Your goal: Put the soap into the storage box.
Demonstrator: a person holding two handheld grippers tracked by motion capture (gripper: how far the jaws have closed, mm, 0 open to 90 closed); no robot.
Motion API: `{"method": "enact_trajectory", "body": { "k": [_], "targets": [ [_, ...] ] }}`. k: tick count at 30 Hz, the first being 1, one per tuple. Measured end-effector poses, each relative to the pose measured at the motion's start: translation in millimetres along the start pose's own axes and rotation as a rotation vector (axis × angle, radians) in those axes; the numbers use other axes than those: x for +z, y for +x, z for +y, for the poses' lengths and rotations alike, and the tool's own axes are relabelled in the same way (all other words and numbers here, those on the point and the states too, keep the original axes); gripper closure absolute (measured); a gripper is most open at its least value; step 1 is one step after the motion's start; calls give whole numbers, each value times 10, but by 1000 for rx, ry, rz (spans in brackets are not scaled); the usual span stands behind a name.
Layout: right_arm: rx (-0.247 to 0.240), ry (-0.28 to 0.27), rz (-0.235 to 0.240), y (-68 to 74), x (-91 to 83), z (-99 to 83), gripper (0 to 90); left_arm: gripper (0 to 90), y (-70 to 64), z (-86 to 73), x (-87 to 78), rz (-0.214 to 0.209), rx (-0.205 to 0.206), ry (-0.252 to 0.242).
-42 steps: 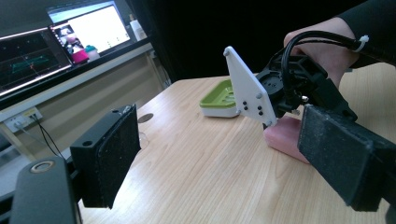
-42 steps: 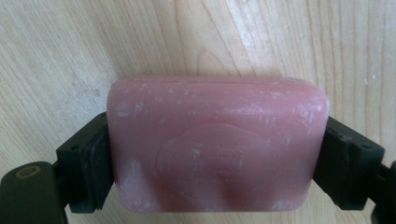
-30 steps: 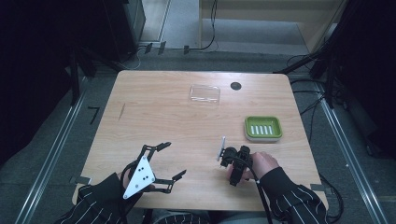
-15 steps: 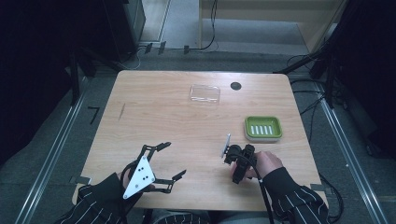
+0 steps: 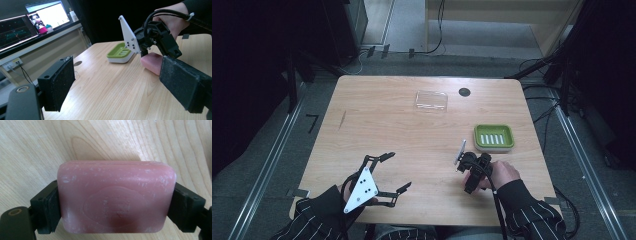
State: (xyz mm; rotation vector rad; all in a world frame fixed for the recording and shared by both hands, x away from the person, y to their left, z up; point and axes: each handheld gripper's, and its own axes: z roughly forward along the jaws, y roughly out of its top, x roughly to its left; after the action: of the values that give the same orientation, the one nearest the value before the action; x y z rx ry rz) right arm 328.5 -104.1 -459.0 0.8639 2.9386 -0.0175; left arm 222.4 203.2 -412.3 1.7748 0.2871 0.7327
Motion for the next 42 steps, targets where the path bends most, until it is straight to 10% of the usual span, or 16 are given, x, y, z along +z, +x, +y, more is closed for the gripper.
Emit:
{"method": "enact_trajectory", "body": {
  "k": [42],
  "targets": [
    [282, -3, -44, -393, -46, -253, 136, 136, -1, 0, 2, -1, -1, -1]
  ]
}}
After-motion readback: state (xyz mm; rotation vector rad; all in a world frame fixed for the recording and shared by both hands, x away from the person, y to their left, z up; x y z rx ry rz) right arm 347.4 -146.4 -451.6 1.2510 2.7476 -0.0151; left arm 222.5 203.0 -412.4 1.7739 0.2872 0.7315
